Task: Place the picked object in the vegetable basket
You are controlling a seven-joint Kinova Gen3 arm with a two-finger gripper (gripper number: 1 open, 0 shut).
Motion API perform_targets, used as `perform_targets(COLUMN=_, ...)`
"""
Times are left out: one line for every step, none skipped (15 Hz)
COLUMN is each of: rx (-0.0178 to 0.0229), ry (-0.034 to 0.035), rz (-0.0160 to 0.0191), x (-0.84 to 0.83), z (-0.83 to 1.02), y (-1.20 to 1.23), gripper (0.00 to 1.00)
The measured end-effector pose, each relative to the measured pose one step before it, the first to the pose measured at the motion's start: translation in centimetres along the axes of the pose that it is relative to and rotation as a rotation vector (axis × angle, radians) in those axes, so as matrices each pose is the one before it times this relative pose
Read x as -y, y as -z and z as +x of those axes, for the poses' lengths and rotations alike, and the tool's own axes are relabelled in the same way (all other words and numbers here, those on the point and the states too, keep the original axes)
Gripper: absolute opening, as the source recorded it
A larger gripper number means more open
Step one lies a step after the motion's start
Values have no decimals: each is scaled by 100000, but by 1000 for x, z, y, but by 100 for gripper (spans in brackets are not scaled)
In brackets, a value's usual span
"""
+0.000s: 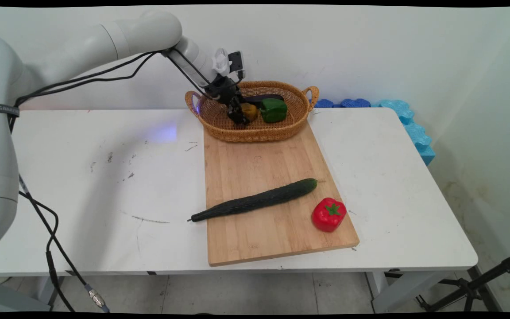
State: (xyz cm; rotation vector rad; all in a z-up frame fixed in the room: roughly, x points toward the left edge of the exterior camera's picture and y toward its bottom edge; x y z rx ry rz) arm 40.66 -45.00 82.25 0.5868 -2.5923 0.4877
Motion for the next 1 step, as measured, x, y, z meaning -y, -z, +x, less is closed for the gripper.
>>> perform_targets(rx=-174, ry=-5, rz=-177, x=105, z=18, y=-93, gripper=100)
